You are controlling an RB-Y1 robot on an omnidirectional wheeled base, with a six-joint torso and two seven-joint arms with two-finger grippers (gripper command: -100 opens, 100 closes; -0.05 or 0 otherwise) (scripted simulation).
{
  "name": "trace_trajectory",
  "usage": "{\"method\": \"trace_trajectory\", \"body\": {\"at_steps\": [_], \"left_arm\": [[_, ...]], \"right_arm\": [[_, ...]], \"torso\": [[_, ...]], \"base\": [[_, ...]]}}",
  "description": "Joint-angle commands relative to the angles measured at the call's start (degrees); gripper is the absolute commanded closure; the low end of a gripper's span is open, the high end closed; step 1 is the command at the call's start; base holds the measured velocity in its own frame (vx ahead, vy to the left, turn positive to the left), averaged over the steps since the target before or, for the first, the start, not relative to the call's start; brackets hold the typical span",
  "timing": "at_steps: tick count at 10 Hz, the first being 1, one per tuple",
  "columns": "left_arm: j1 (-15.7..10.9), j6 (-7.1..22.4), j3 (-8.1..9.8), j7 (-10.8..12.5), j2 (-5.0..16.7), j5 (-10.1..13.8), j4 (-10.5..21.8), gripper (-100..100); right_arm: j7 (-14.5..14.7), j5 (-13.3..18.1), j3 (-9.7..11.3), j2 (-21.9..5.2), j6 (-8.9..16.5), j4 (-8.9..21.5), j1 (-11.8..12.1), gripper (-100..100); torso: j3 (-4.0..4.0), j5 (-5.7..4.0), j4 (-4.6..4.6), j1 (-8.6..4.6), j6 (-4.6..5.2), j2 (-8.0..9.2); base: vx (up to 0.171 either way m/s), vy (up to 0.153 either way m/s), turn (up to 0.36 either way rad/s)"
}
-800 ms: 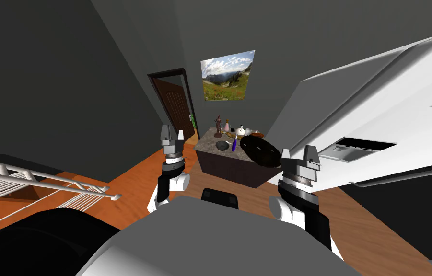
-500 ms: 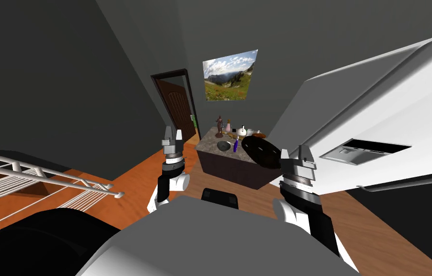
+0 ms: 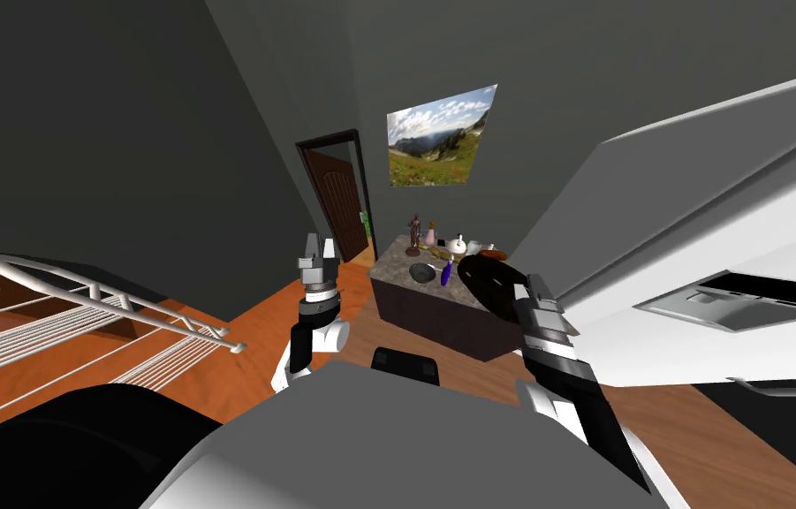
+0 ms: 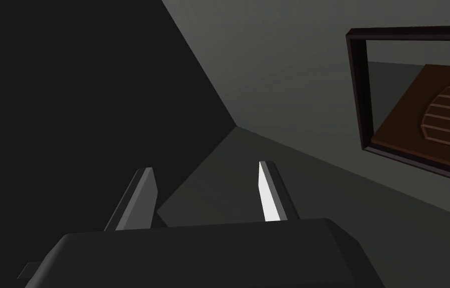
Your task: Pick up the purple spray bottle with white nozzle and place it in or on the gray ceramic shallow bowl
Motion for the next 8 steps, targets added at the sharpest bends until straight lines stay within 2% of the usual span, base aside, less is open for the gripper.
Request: {"method": "trace_trajectory", "body": {"at_steps": [1,8], "left_arm": [[0.0,0.0,0.0,0.0,0.0,0.0,0.0,0],[0.0,0.0,0.0,0.0,0.0,0.0,0.0,0]], "right_arm": [[0.35,1.79,-0.99,-0.74,1.93,0.53,0.85,-100],[1.94,9.18,-4.36,-2.25,9.08,2.67,4.49,-100]], "torso": [[0.0,0.0,0.0,0.0,0.0,0.0],[0.04,-0.03,0.01,-0.12,0.01,0.07]], "base": [[0.06,0.078,0.117],[0.051,0.065,0.123]]}}
